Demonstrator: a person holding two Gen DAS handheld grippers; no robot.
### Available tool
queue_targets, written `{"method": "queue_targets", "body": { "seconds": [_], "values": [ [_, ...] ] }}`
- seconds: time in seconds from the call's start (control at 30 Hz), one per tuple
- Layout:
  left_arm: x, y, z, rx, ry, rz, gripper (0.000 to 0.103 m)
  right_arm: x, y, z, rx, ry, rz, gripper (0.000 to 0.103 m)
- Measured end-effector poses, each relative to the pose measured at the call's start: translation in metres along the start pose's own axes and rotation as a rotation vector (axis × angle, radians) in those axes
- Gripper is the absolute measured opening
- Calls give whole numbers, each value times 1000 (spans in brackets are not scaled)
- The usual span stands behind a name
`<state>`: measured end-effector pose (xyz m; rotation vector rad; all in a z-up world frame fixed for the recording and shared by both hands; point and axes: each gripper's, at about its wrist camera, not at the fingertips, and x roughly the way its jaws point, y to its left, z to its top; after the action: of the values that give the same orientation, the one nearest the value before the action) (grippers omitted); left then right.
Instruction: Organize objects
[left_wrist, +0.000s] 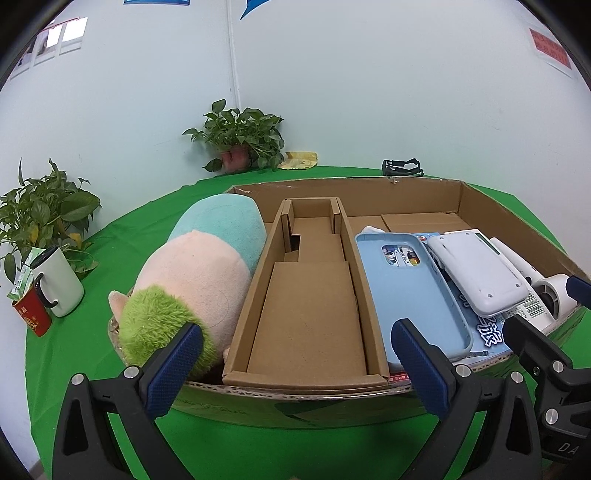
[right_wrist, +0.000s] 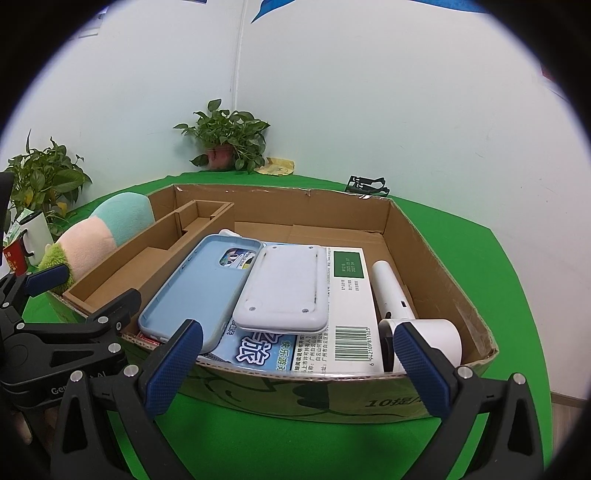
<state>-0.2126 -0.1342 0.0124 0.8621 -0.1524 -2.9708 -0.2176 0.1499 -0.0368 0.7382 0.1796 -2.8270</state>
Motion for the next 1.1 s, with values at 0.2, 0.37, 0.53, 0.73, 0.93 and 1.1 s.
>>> {"method": "queue_targets", "body": {
  "seconds": [0.2,0.37,0.53,0.73,0.93,1.1],
  "values": [
    [-1,-1,-1,0,0,0,103,0,0,0,0,0,0,102],
    [0,0,0,0,-1,-1,103,0,0,0,0,0,0,102],
    [1,1,1,-2,3,-4,103,0,1,-1,-3,-2,-10,102],
    [3,1,1,-5,6,-10,103,0,0,-1,-2,-1,-8,102],
    [4,3,1,-6,7,-13,103,-1,0,0,-2,-1,-10,102],
    [4,3,1,-8,7,-15,103,1,1,0,0,1,-4,102]
  ]
}}
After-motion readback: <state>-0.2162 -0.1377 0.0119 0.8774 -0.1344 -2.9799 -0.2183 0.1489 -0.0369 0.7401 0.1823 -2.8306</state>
